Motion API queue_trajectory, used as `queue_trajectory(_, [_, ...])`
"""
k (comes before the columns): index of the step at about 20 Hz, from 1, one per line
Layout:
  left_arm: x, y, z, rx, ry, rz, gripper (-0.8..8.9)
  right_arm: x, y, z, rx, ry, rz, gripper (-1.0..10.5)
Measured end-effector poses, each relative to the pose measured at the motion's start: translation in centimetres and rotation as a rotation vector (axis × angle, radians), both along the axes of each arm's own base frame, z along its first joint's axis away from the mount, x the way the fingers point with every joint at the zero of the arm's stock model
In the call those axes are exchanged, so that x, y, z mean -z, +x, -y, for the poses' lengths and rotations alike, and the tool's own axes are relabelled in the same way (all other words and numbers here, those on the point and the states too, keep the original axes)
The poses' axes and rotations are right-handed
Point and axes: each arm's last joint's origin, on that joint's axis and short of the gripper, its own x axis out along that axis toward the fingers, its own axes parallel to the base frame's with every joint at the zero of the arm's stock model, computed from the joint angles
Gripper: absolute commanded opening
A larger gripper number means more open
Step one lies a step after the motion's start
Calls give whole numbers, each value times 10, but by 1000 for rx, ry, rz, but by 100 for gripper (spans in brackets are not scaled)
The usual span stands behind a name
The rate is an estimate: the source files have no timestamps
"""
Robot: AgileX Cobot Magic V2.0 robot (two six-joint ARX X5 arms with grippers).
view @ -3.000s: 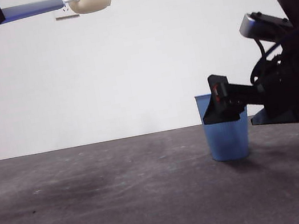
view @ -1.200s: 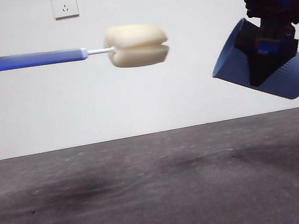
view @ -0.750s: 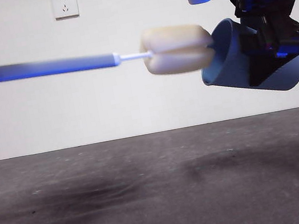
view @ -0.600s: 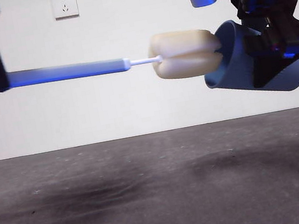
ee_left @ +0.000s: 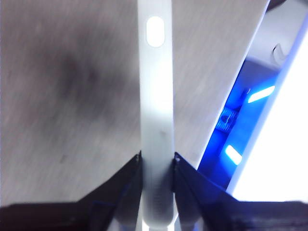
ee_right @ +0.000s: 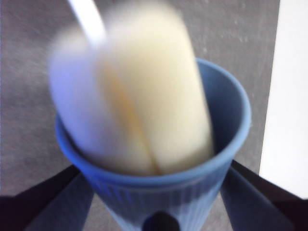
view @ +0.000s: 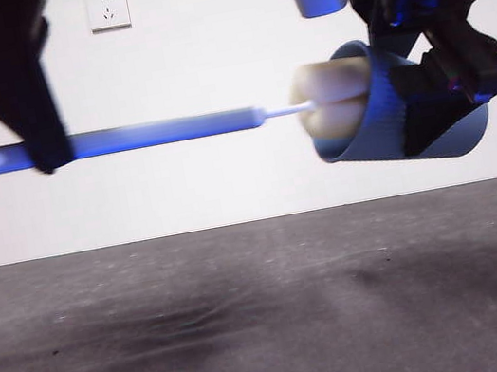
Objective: Pick up the cup brush,pick up the cup,insert the brush into the cup,clean the cup,put the cup brush back,put the cup back to the fixed position on the table
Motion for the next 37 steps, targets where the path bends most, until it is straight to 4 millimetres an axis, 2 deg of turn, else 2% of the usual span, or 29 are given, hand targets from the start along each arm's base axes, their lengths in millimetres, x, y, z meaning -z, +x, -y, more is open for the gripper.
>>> queue_trajectory(10, [-2, -1, 10, -32, -80, 0, -8, 17, -15, -27, -113, -59, -33, -17])
queue_trajectory(16, [-1, -3, 10, -71, -80, -26, -8, 18, -16, -31, -105, -73, -6, -17])
queue_trajectory(20, [-1, -13, -5, -114, 44, -55, -8, 18, -16, -30, -95, -81, 0, -17])
queue_trajectory(23, [-11, -25, -20, -122, 59, -61, -8, 18, -15, -29, -91, -82, 0, -17])
queue_trajectory(26, [-14, -28, -24, -125, 55, -60, -8, 18, -15, -29, -92, -80, -2, -17])
queue_trajectory(32, [-8, -15, -6, -106, -29, -51, -8, 18, -15, -29, -96, -76, -5, -17])
queue_trajectory(37, [8, 2, 16, -97, -62, -71, -8, 18, -15, -30, -96, -75, -4, -17])
